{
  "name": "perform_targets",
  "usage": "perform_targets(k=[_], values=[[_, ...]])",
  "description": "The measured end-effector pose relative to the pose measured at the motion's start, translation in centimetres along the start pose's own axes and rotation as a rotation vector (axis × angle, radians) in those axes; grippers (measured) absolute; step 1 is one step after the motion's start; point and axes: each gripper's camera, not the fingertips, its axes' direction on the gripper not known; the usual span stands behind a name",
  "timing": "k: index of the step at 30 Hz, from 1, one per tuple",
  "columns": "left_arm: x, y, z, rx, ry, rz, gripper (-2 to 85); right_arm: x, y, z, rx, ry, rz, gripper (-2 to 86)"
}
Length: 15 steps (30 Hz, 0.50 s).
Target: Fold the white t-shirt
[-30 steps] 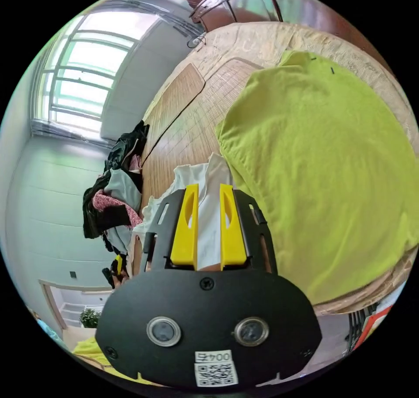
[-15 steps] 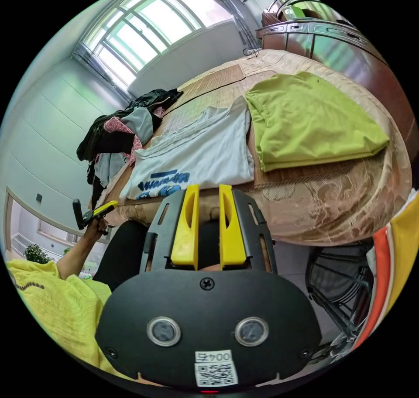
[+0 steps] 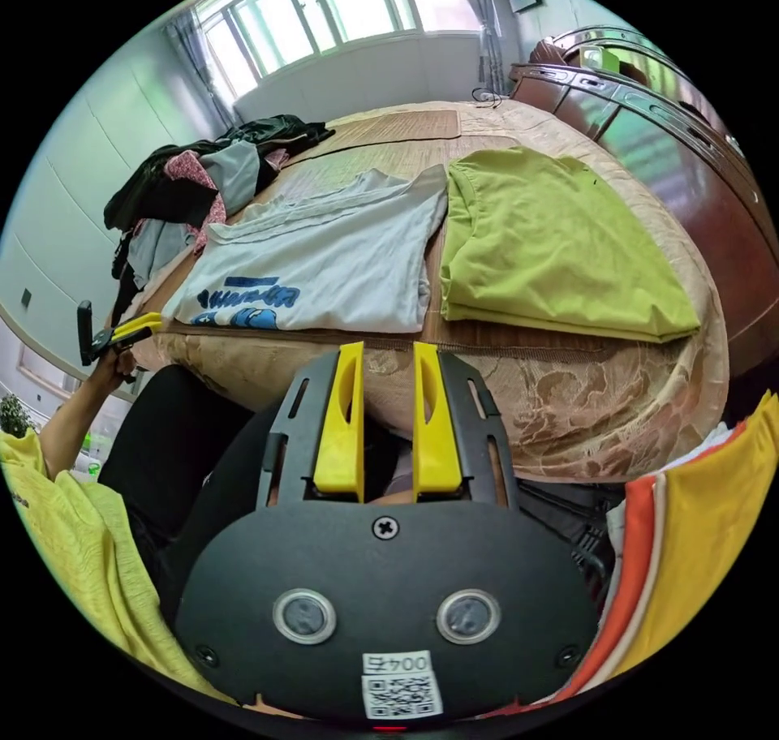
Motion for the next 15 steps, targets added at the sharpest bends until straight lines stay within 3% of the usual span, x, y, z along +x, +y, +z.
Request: perform_targets(k=[15], values=[[-2.2, 0.8, 1.9, -0.056, 0.077, 0.013, 8.7, -0.3, -1.2, 5.9, -0.080, 0.006, -0.112, 8.6]])
